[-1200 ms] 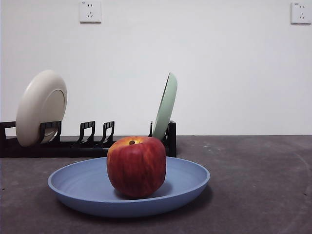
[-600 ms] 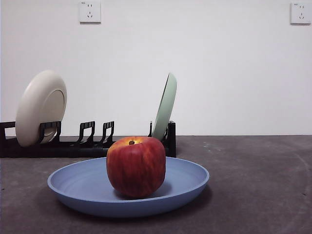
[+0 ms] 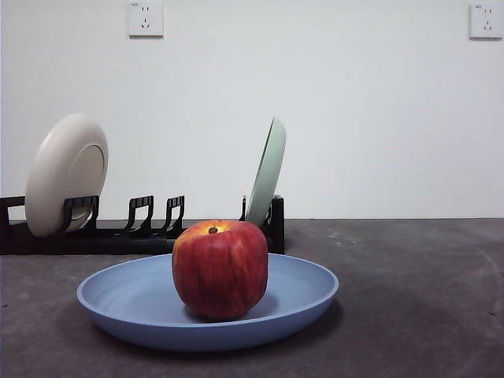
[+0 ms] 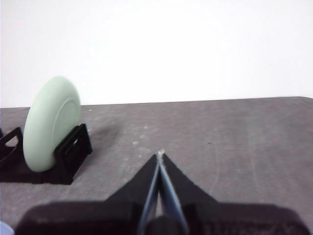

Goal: Take the blue plate from the plate rack,put the plate on the table,take the apple from the table,put the apple in the plate

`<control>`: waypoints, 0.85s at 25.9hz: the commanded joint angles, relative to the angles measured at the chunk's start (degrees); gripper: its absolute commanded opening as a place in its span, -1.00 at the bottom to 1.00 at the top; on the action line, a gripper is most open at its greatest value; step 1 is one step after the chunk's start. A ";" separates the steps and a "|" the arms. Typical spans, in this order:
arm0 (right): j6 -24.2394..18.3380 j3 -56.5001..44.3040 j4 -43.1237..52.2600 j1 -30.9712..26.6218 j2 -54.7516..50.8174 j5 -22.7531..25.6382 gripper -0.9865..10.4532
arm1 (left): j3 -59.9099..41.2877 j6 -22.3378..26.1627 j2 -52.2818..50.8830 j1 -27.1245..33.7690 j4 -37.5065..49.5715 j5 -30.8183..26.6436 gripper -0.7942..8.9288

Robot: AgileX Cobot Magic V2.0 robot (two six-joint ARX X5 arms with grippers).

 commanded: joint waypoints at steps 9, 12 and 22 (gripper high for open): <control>-1.27 -11.58 2.97 -12.15 -7.67 -5.51 -0.83 | -0.52 0.66 -0.09 0.20 0.39 0.04 -0.84; -1.22 -12.94 2.71 -13.09 -8.48 -5.53 -0.83 | -0.52 0.66 -0.09 0.20 0.39 0.04 -0.84; -2.99 -12.94 -5.09 -13.27 -8.48 -3.61 -0.83 | -0.52 0.66 -0.09 0.20 0.39 0.04 -0.84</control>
